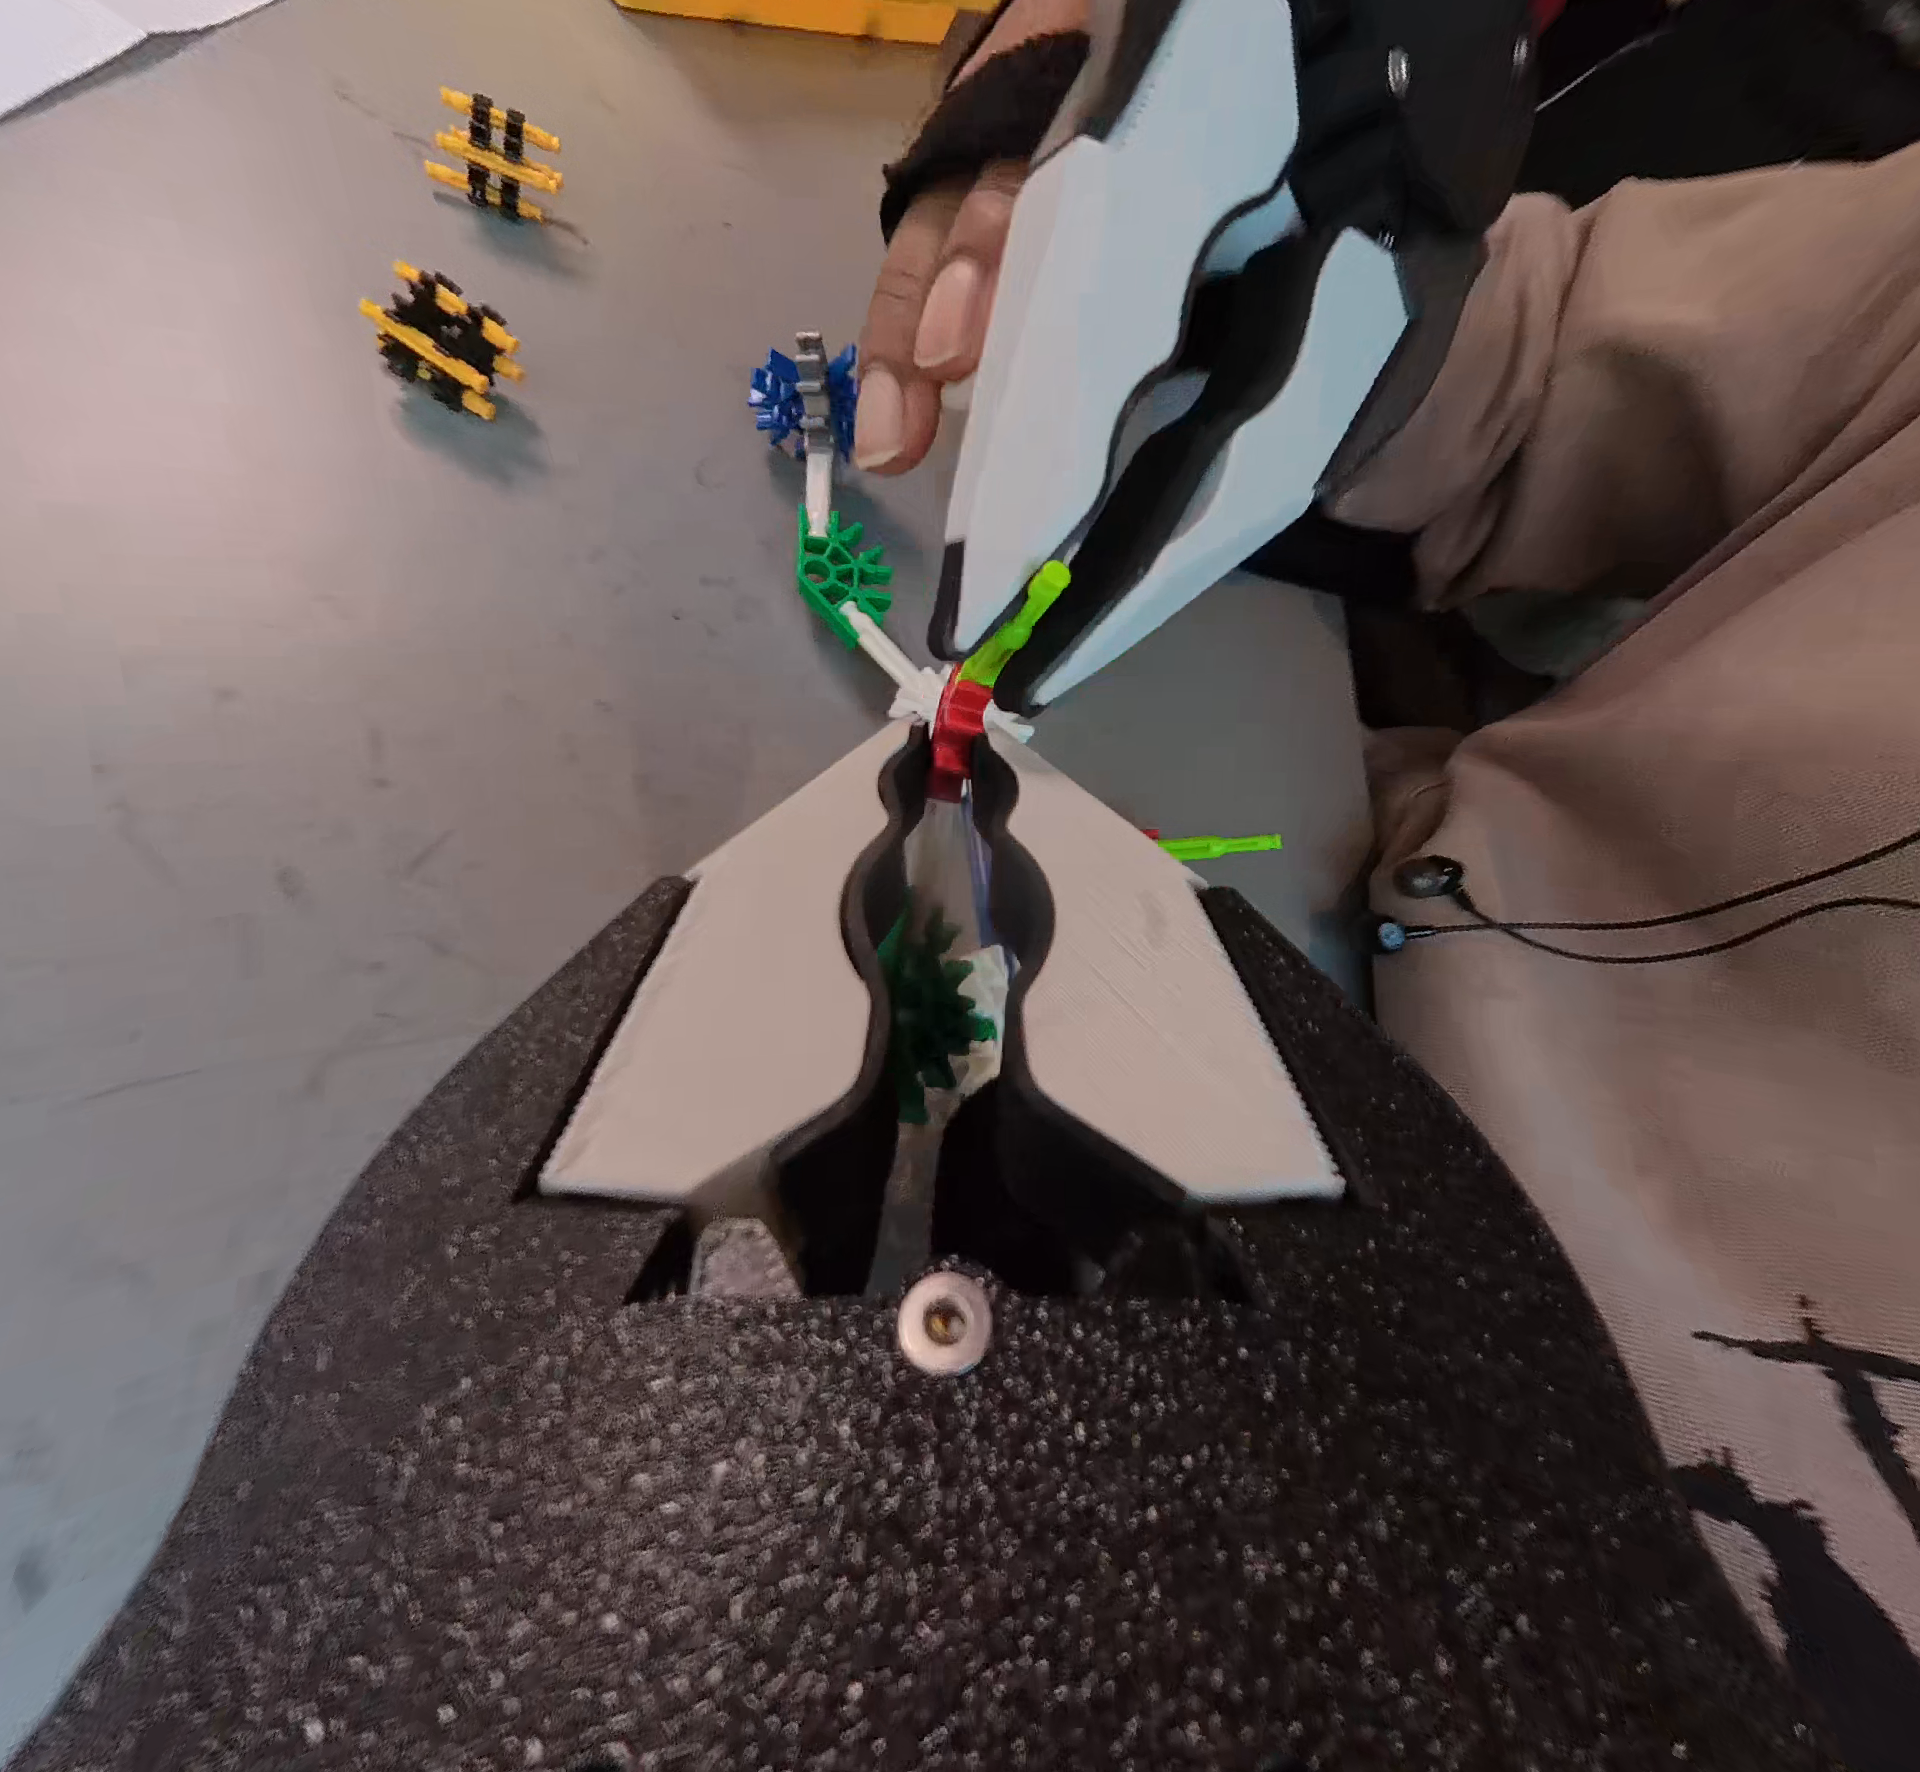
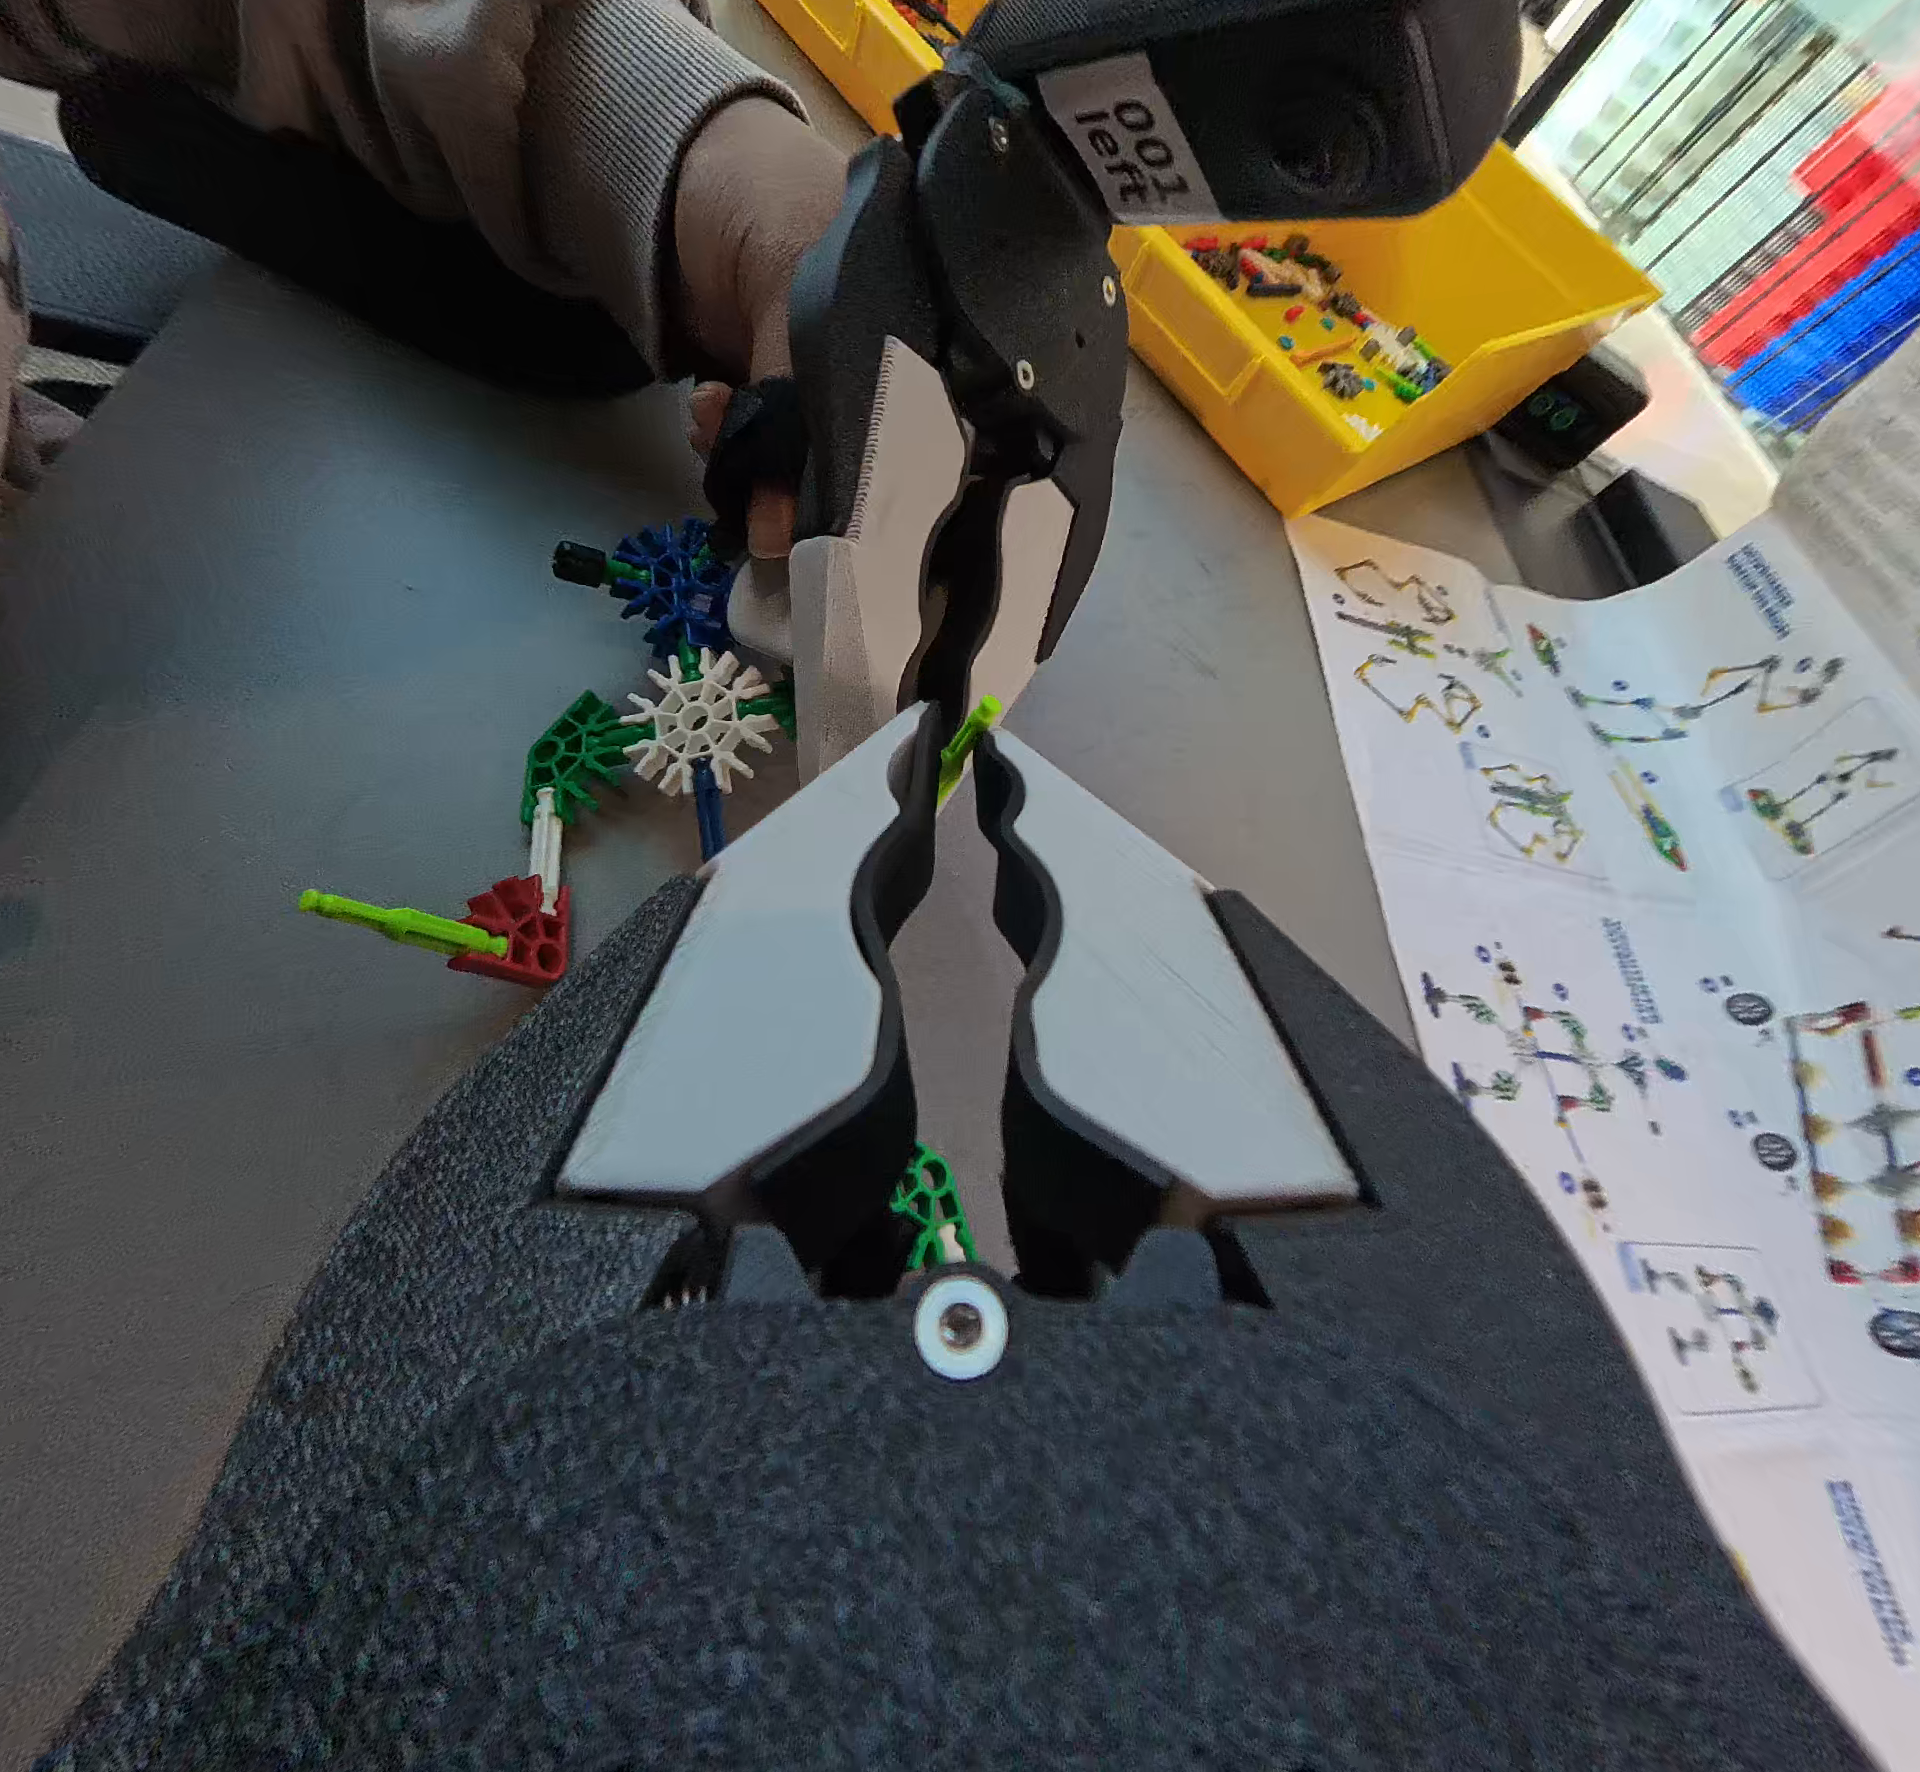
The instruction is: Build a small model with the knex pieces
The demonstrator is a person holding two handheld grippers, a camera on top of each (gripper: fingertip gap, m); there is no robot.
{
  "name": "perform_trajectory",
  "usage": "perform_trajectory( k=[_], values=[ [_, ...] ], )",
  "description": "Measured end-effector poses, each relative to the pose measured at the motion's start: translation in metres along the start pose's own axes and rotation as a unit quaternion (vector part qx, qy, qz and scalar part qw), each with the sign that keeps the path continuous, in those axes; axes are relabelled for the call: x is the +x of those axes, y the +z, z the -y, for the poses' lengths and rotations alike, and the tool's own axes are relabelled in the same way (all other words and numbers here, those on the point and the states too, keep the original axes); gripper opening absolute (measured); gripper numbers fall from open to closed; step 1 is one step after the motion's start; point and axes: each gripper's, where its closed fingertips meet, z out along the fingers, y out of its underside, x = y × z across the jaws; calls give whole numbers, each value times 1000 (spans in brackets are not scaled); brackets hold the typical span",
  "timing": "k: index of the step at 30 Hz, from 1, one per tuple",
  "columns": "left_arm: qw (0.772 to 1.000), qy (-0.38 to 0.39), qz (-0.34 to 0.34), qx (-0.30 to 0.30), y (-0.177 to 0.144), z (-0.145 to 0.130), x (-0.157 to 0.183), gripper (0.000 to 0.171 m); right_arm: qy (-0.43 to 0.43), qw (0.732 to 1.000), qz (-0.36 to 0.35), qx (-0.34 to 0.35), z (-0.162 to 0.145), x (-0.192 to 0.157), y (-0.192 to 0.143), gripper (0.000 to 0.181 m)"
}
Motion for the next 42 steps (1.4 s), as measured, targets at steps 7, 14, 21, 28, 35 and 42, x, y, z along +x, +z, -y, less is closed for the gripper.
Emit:
perform_trajectory(
  k=[7, 14, 21, 28, 35, 42],
  values=[
    [993, -92, -67, 33, -2, 6, 5, 5, -147, 988, -43, 19, 11, -11, -2, 0],
    [992, -85, -49, 78, -26, 22, -6, 5, -131, 989, -48, 58, 24, -13, -6, 1],
    [995, -73, -35, 56, -21, 14, -10, 6, 144, 978, -31, 149, 25, 32, -32, 2],
    [994, 20, 22, 107, -30, 36, -9, 24, 356, 905, 45, 229, 30, 42, -35, 3],
    [978, 86, 5, 192, -36, 70, 26, 18, 435, 848, 83, 292, 46, 39, -27, 2],
    [976, 87, 54, 191, -49, 73, 6, 5, 397, 878, 37, 264, 40, 47, -32, 8]
  ],
)
